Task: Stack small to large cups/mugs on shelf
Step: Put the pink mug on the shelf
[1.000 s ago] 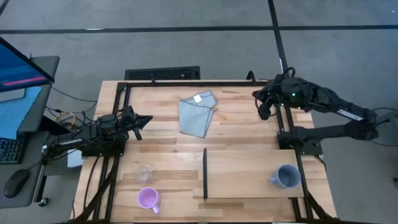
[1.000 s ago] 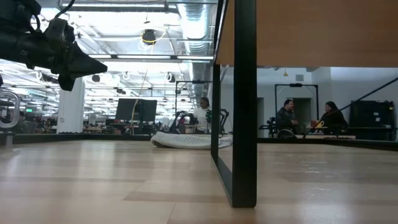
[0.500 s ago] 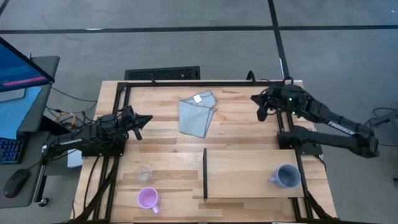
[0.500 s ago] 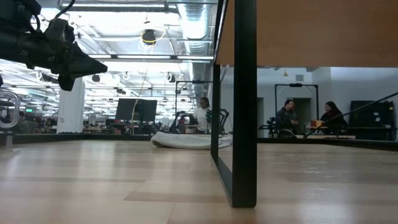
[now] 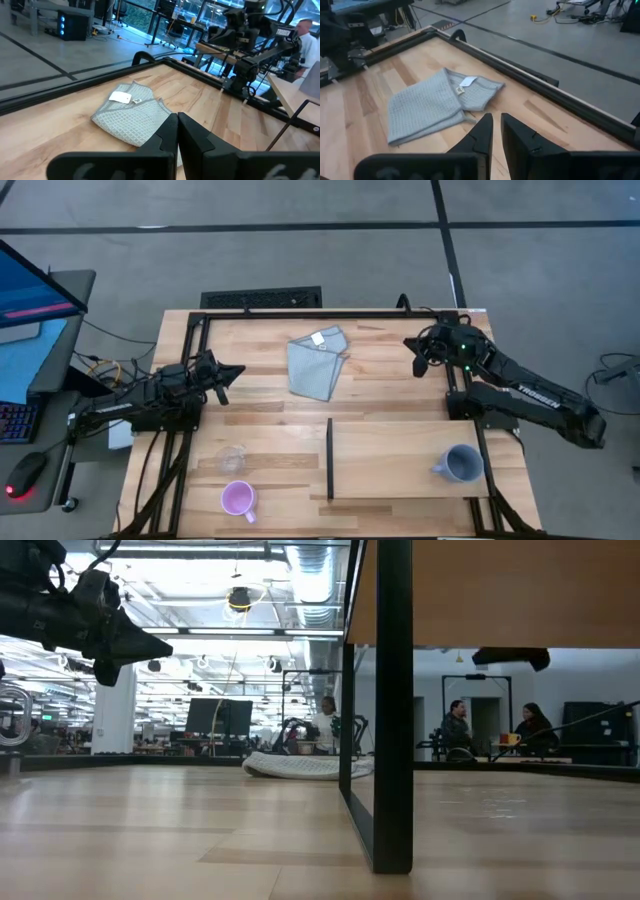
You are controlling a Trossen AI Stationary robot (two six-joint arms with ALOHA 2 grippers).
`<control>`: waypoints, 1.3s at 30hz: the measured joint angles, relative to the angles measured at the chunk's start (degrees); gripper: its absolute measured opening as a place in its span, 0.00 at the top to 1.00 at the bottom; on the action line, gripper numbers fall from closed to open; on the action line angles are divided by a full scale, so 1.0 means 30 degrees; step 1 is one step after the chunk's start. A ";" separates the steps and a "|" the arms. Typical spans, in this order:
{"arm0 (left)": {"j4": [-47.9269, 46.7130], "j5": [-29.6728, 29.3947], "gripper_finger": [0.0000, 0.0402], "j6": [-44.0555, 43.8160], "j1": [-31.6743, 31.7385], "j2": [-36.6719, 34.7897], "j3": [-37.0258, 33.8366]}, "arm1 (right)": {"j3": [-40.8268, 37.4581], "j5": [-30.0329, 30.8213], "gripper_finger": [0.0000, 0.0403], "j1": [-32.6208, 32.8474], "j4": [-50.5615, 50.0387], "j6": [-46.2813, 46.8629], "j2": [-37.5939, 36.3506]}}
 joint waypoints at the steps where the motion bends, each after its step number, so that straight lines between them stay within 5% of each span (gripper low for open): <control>1: 0.0000 0.0000 1.00 -0.0009 0.0000 -0.0002 0.0000 | -0.0243 -0.0073 0.85 -0.0127 0.0197 0.0107 0.0006; 16: 0.0000 0.0000 1.00 -0.0009 0.0007 0.0001 -0.0004 | -0.2365 -0.1173 0.85 -0.1468 0.3878 0.0244 0.0017; 39: 0.3083 -0.0153 1.00 0.4616 0.0000 0.0005 0.0869 | -0.2365 -0.0807 0.85 -0.2740 0.4083 0.0608 0.0057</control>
